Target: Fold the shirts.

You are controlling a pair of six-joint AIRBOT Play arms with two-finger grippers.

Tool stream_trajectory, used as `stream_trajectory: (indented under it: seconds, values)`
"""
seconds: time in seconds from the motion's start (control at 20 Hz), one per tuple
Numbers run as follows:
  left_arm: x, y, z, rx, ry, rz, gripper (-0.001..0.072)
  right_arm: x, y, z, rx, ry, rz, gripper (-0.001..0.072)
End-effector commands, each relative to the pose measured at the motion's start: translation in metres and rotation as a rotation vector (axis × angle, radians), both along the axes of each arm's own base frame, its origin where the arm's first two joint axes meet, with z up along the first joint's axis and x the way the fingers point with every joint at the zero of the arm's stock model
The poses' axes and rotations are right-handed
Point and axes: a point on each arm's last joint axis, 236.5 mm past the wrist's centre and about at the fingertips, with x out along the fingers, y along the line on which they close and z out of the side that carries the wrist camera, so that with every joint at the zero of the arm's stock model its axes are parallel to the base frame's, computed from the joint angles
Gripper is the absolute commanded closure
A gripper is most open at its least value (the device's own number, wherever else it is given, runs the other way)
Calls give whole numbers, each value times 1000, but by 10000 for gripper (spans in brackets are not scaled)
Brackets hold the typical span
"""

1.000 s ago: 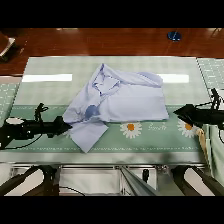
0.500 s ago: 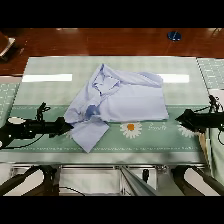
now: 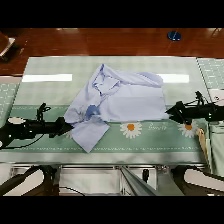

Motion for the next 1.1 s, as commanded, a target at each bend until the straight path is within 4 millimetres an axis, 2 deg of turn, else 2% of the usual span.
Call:
stream_trajectory:
  seconds: [0.0, 0.05, 0.15, 0.25, 0.3, 0.35, 0.45, 0.5, 0.6, 0.65, 0.75, 0.8, 0.85, 0.95, 1.05]
  values:
    - [2, -1, 2, -8, -3, 7, 679, 26, 23, -8, 15, 19, 48, 302]
    - [2, -1, 2, -9, -4, 9, 679, 35, 30, -6, 11, 5, 75, 382]
    - [4, -1, 4, -12, -9, 5, 679, 57, 45, 13, 22, -76, 129, 690]
    - [17, -2, 19, -21, -55, -27, 679, 82, 58, 59, 78, -192, 202, 693]
    - [34, -2, 38, -36, -107, -36, 679, 93, 57, 85, 65, -245, 242, 693]
    - [57, -3, 65, -59, -184, -28, 679, 104, 54, 113, 36, -304, 270, 693]
    - [118, -1, 152, -112, -428, 37, 679, 125, 42, 182, -66, -454, 301, 693]
    - [145, 1, 210, -146, -572, 70, 679, 132, 38, 221, -117, -543, 308, 693]
    - [176, 5, 322, -173, -838, 90, 680, 136, 33, 311, -220, -742, 318, 693]
    - [181, 7, 371, -165, -947, 88, 679, 132, 34, 358, -265, -844, 313, 693]
    - [176, 7, 460, -137, -1133, 74, 680, 111, 36, 443, -357, -1042, 298, 693]
    - [167, 5, 500, -117, -1225, 56, 680, 94, 38, 481, -408, -1130, 291, 693]
    - [159, 5, 530, -81, -1294, 50, 680, 76, 38, 510, -459, -1198, 282, 693]
    - [141, 13, 574, 67, -1385, 68, 680, 37, 31, 549, -588, -1287, 239, 693]
    - [120, 36, 599, 297, -1426, 126, 680, 2, 15, 568, -723, -1301, 180, 693]
